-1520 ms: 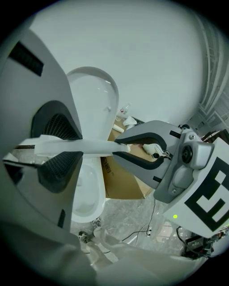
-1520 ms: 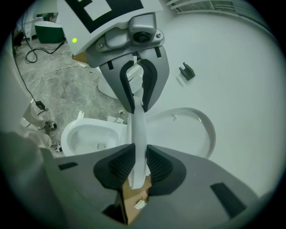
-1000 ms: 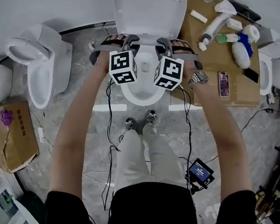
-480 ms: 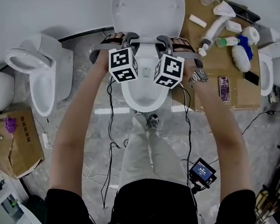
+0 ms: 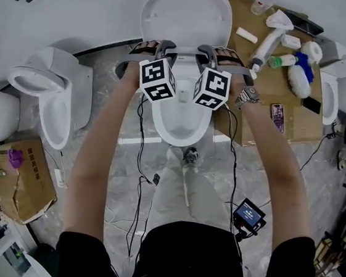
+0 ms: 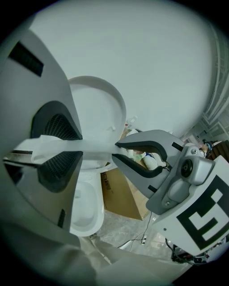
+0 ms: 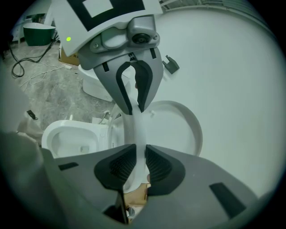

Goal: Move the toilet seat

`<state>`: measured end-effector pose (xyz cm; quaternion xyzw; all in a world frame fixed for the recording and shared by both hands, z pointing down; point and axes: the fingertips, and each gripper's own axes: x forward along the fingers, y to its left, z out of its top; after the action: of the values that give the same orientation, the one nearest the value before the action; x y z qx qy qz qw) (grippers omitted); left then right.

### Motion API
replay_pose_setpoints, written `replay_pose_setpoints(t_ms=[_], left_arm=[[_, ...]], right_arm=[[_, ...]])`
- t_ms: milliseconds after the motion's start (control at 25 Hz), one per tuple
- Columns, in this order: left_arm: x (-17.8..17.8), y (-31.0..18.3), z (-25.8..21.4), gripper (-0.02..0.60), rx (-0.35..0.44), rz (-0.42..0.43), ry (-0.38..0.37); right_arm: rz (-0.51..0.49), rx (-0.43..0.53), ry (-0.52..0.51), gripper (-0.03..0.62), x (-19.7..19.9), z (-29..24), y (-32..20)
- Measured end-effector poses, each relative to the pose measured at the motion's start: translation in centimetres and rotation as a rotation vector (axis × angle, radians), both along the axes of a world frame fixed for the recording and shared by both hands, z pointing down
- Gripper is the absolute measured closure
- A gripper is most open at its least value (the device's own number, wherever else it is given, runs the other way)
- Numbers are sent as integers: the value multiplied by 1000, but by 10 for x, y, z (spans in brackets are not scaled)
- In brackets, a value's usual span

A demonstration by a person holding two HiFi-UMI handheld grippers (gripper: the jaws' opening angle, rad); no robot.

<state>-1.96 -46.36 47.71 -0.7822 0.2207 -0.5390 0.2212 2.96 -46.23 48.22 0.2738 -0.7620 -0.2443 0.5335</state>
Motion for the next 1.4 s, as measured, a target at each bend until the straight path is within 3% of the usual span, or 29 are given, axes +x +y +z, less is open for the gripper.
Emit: replay_pose_setpoints(t_ms=[600, 1400], left_arm=[[2, -38, -2, 497, -27, -3, -8], [4, -99, -3, 503, -19, -20, 28]], right_arm=[[6, 39, 53, 493, 2, -8, -38], [66, 47, 64, 536, 4, -7, -98]])
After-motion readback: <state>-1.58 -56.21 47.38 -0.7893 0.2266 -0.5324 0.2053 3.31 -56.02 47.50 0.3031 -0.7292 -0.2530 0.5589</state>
